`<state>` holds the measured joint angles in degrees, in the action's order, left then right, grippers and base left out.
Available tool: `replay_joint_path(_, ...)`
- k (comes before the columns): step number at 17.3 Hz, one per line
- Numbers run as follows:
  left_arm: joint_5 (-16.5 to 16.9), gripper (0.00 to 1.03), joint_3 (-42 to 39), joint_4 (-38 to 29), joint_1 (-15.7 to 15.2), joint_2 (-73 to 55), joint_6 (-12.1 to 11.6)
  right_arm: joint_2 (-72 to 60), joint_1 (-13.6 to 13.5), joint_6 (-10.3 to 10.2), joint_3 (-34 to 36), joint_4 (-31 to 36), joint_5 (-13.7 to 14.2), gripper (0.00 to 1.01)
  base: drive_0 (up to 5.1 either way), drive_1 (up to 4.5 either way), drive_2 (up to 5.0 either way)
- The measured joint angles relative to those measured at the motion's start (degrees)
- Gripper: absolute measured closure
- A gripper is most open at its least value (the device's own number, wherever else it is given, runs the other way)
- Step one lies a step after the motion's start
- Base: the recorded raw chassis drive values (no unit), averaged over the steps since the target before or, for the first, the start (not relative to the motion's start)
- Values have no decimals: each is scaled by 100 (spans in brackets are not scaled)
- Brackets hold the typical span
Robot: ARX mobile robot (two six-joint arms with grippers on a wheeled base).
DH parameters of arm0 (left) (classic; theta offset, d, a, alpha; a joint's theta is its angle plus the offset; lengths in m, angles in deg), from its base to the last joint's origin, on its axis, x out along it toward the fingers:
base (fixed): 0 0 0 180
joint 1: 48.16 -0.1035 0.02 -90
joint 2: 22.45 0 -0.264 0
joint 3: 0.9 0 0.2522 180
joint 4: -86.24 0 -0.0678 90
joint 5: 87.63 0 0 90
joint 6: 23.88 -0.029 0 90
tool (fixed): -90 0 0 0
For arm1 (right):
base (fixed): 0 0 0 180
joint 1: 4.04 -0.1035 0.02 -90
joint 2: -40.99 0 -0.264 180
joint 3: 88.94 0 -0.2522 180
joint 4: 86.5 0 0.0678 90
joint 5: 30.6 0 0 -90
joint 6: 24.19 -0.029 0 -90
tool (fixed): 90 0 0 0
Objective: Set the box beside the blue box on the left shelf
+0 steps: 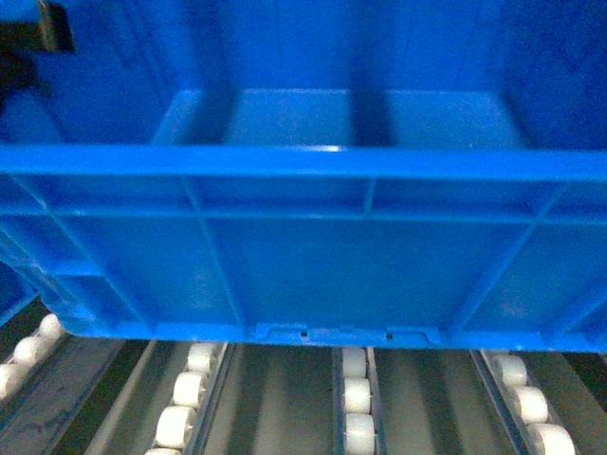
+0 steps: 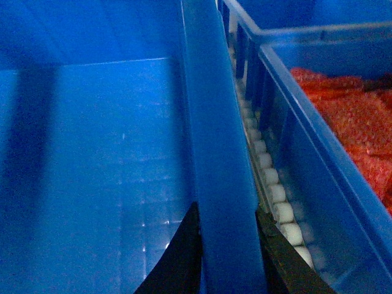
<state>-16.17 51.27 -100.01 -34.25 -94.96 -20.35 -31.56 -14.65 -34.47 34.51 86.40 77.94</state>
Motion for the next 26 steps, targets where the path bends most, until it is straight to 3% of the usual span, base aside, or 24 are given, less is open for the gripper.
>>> replay_joint_path(3,236,88,70,-83,50,-745,229,-219,197,-61,55,-181,-87,87,0,0,0)
replay_joint_path(6,299,88,343,-162,61,-1362,212,-584,352,-275,144,-87,-271,87,0,0,0)
replay_joint_path(12,426,89,544,844,-15,-1622,225,-787,225,-621,302,-629,-321,87,0,0,0)
replay_joint_path(16,487,89,638,1113,-11,-1639,256,-813,225,-651,273,-817,-267,87,0,0,0)
replay_joint_path(17,437,67,636,833,-15,-1672,402,-872,232,-621,205,-658,-315,67,0,0,0)
replay_joint_path(22,20,32,549,-208,-304,-1482,579,-706,225,-619,236,498,-271,33,0,0,0)
replay_joint_path(25,-68,7,518,-323,-317,-1320,656,-658,221,-619,240,487,-262,8,0,0,0)
replay_joint_path(26,-46,4,498,-310,-306,-1327,658,-658,201,-619,254,487,-258,1,0,0,0)
